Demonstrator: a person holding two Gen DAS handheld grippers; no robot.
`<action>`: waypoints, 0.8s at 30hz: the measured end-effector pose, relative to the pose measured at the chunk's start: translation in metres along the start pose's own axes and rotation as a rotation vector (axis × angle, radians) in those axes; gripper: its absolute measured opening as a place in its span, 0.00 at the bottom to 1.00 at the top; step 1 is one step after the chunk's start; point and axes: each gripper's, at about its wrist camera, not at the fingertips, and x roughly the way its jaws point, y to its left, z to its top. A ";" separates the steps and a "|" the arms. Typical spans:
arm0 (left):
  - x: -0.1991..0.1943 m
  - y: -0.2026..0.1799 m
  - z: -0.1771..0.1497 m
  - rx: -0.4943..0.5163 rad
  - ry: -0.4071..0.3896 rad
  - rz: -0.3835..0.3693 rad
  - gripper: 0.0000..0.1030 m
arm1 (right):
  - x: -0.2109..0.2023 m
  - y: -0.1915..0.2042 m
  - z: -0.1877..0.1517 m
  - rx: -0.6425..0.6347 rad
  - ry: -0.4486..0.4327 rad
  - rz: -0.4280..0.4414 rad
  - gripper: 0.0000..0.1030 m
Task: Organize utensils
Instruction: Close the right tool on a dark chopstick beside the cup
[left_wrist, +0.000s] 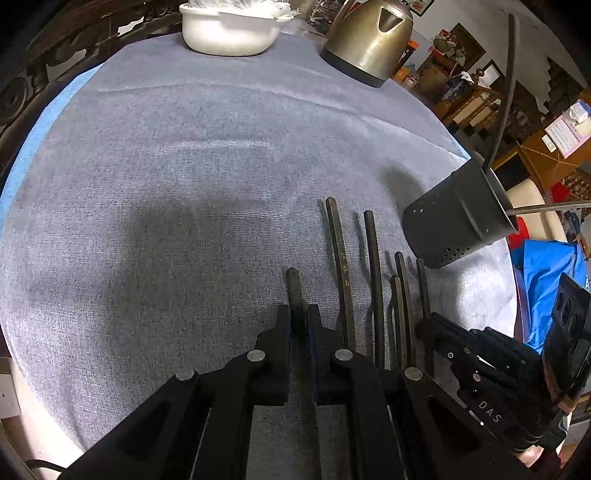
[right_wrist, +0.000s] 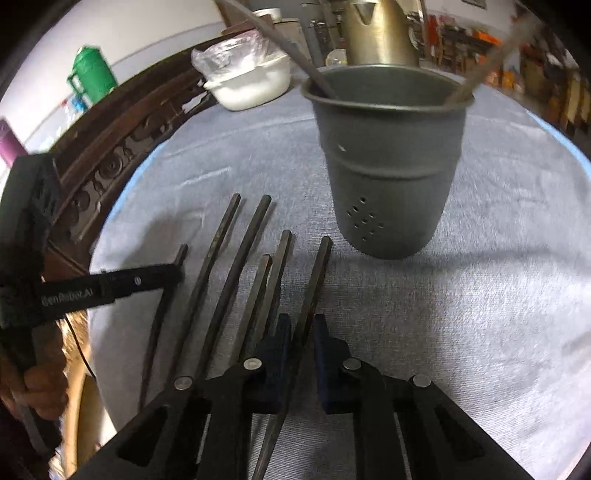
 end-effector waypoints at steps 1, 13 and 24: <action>0.000 0.000 0.001 0.000 0.003 0.000 0.08 | 0.001 0.000 0.001 -0.010 0.007 -0.010 0.11; 0.000 -0.005 0.006 -0.017 0.027 0.033 0.08 | 0.016 -0.010 0.026 0.083 0.083 -0.001 0.10; 0.000 0.002 0.004 -0.022 0.007 -0.004 0.08 | 0.011 -0.011 0.019 0.018 0.060 0.006 0.08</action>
